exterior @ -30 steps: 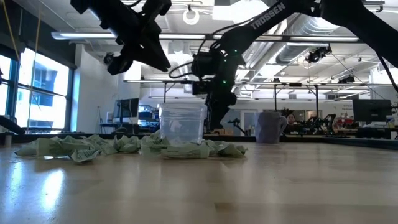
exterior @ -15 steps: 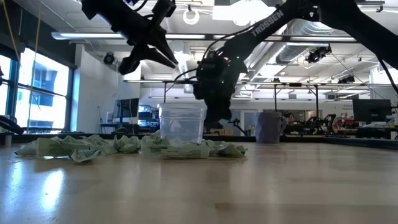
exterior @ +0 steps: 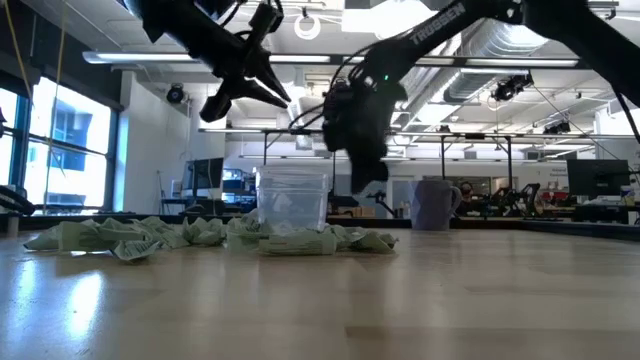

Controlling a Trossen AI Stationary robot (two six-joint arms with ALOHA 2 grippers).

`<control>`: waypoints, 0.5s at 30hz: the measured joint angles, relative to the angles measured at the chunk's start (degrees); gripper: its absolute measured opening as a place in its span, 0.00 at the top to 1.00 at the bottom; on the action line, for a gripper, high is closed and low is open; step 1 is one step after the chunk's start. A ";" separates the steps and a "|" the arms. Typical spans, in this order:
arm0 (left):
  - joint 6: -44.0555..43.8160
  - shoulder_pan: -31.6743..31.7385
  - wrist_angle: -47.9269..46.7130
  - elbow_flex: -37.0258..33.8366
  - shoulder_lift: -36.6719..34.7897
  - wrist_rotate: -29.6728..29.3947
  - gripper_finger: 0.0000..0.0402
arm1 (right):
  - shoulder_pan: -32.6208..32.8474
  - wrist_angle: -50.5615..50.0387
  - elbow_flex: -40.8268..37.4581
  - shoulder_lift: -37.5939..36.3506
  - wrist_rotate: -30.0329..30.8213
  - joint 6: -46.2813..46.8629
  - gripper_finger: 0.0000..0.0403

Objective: Pick and place Stevia / Truvia into bins
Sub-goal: Put the stevia packet into the transparent container

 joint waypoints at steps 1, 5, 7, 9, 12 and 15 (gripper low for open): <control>1.65 1.51 0.09 0.02 0.39 1.63 0.82 | 0.06 -2.21 0.01 -1.04 1.11 -0.77 0.99; 8.14 7.63 -0.50 0.02 3.12 5.05 0.81 | -0.17 -9.53 -0.03 -3.93 5.14 -4.25 0.97; 10.86 9.67 -0.11 0.04 5.24 5.76 0.79 | -0.36 -11.19 -0.10 -5.44 6.33 -4.36 0.95; 13.10 11.39 0.29 1.28 7.63 7.08 0.74 | -0.60 -11.92 -0.10 -6.96 7.48 -2.93 0.93; 17.53 12.20 1.18 4.40 11.47 8.03 0.63 | -0.66 -13.01 -0.10 -8.83 8.24 -1.90 0.89; 21.17 12.55 1.61 8.42 16.34 7.82 0.50 | -0.43 -12.73 -0.10 -11.11 11.34 1.01 0.83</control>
